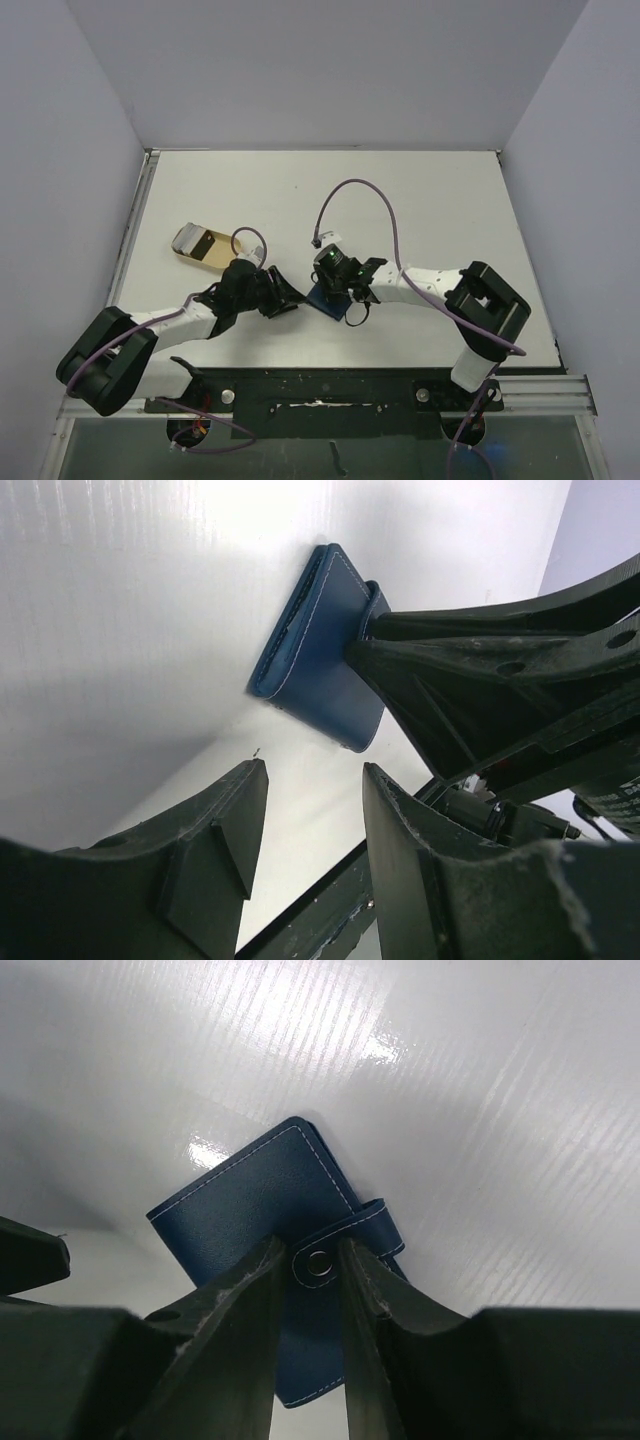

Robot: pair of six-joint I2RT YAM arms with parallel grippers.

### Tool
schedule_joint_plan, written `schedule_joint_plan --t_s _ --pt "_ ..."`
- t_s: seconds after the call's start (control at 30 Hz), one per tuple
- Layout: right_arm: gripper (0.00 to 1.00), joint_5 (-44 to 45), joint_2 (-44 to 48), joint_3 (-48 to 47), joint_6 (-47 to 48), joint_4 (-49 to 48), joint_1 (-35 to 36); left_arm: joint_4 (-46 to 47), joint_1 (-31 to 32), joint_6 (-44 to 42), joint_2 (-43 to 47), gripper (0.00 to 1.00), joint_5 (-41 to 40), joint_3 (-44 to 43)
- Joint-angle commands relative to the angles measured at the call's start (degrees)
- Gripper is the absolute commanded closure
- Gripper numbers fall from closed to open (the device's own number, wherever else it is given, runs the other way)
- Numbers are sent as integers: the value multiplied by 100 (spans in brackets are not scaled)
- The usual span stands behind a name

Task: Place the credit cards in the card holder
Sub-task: Open the card holder at the center of the board.

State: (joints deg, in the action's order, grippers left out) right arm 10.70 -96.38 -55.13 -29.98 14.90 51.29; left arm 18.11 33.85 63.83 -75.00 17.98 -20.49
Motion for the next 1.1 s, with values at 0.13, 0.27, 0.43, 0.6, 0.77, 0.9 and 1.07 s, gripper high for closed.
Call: schedule_joint_plan --t_s 0.13,0.27,0.43,0.6,0.77,0.9,1.07 --pt "91 663 120 -173 -44 330 323 30 -37 -161 205 59 -109 -147" --pt "100 640 304 -145 -91 267 327 -8 -30 -177 201 59 -135 -165" --pt "100 630 419 -115 -163 223 323 -19 -21 -161 196 59 -140 -172" --pt "100 472 578 -79 -239 99 323 97 -5 -81 188 59 -84 -145" --pt "100 302 886 29 -513 -81 285 537 12 46 175 55 51 -3" --pt "100 383 909 33 -374 17 283 559 17 68 152 53 41 35" --pt "84 720 768 -56 -137 405 278 500 12 81 226 53 -36 72"
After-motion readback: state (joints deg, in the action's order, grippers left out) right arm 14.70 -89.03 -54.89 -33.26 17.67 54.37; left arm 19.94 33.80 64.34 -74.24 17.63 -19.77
